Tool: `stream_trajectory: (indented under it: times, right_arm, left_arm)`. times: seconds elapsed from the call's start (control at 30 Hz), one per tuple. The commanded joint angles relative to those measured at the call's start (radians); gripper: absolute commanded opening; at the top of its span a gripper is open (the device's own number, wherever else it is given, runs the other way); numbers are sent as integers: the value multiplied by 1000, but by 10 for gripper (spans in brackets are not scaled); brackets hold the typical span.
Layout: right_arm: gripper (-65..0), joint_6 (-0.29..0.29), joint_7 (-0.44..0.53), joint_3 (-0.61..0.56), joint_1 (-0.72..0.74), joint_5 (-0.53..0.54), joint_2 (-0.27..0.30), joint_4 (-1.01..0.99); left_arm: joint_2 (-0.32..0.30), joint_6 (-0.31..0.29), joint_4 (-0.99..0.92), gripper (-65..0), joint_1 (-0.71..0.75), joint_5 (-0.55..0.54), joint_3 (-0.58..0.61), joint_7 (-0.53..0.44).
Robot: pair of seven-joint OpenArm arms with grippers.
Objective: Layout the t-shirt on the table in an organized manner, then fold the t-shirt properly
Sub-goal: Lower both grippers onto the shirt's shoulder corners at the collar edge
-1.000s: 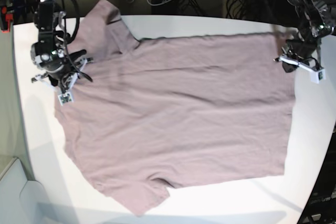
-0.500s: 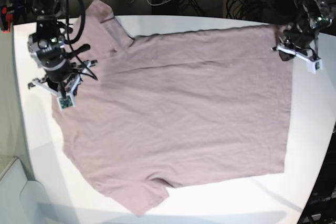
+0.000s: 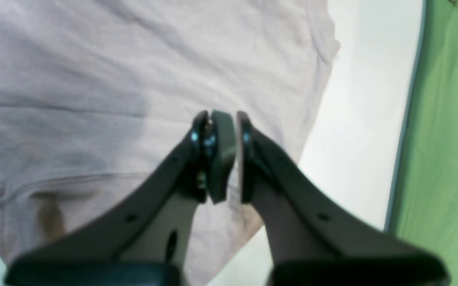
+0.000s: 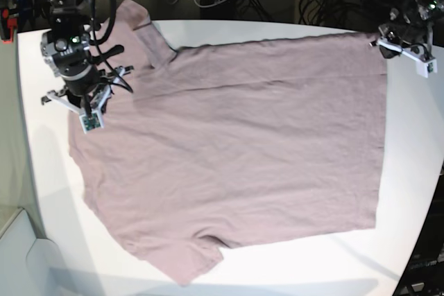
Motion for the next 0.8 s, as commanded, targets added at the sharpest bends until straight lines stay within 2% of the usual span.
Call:
stream_trajectory:
  times: [0.0,0.07,0.23,0.53,0.67,0.77]
  right_arm:
    - [-606,-2,22,4,9,-2,9,16]
    - [-606,9,20,4,8,-2,9,16]
    - [-606,132,17,12,8,-5,-5,16]
    - [-606,133,17,12,-8,-5,-5,16]
    - [-606,133,19,12,-18,-5,-5,16]
    - [-606,133,19,12,-20,-5,-5,16]
  left_arm:
    - [-14,-4,4,-539,9,-5,-5,-14]
    - [-14,-4,-22,-539,6,-5,-2,-17]
    - [-11,-4,-49,-538,0,-11,-3,-20]
    - [-14,-12,-51,-539,-1,-14,0,-20]
    - [-14,-139,-60,-539,-23,-7,-14,-20]
    - [-5,-220,-58,-539,-29,-7,-69,-16]
